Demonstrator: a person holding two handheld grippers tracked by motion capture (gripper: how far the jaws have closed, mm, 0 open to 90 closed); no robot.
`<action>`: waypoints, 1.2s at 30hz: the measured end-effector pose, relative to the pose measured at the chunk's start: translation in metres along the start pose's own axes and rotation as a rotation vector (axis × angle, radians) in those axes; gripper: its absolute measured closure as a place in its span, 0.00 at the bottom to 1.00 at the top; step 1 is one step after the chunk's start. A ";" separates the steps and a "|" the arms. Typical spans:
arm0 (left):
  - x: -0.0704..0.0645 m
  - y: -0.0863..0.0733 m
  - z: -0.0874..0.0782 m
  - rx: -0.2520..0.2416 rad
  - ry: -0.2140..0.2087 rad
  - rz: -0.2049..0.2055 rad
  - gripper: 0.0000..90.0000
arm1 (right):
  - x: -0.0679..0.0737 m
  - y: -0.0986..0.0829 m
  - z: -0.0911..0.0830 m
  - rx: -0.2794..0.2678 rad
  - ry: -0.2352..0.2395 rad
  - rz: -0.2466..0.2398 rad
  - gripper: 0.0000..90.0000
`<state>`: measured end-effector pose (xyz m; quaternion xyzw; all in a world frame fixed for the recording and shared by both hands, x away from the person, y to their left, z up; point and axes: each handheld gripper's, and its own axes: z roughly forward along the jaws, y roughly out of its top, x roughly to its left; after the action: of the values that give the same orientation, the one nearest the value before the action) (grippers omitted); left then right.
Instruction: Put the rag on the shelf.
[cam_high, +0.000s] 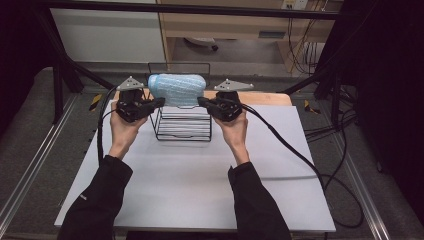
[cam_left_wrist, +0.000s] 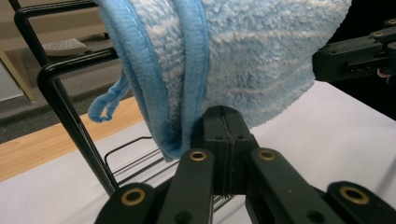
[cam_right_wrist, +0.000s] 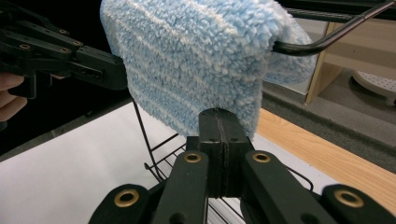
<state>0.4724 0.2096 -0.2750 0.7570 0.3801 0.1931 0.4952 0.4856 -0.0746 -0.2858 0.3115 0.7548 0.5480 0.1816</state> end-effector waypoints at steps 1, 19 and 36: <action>0.000 0.000 -0.001 -0.002 -0.003 0.001 0.99 | 0.001 0.000 -0.001 -0.002 0.002 0.000 0.99; -0.016 0.008 -0.041 -0.028 0.011 0.056 0.61 | 0.007 0.013 -0.050 -0.039 0.049 -0.015 0.52; -0.004 -0.083 -0.060 0.020 -0.012 0.039 0.14 | -0.016 -0.061 -0.113 0.018 0.031 0.069 0.05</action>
<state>0.3976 0.2613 -0.3233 0.7702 0.3643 0.1946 0.4860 0.4116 -0.1786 -0.3068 0.3302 0.7512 0.5520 0.1481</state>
